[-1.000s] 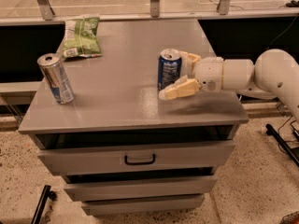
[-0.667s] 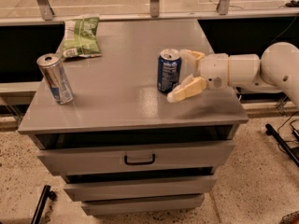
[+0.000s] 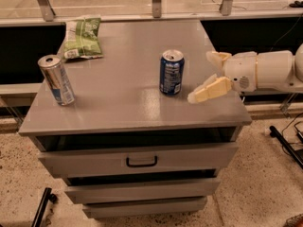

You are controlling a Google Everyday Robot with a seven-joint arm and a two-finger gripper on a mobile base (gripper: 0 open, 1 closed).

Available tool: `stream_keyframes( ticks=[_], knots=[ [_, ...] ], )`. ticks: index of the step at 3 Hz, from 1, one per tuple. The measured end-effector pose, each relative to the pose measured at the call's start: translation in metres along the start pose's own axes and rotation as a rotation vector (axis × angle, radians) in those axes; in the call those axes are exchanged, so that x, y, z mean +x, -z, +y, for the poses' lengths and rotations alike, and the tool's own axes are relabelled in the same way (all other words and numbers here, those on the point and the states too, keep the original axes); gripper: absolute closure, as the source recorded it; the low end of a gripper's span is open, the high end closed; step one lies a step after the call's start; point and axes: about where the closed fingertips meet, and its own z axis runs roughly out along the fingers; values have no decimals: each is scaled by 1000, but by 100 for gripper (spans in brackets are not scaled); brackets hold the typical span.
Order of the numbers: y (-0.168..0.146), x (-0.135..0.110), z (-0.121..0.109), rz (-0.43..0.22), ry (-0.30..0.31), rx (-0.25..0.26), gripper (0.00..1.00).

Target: Place pepsi can upright

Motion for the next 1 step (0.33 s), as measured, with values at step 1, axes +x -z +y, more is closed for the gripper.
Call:
stream_keyframes(
  ticks=[1],
  knots=[
    [-1,2,0,0,-13,-3,0]
  ],
)
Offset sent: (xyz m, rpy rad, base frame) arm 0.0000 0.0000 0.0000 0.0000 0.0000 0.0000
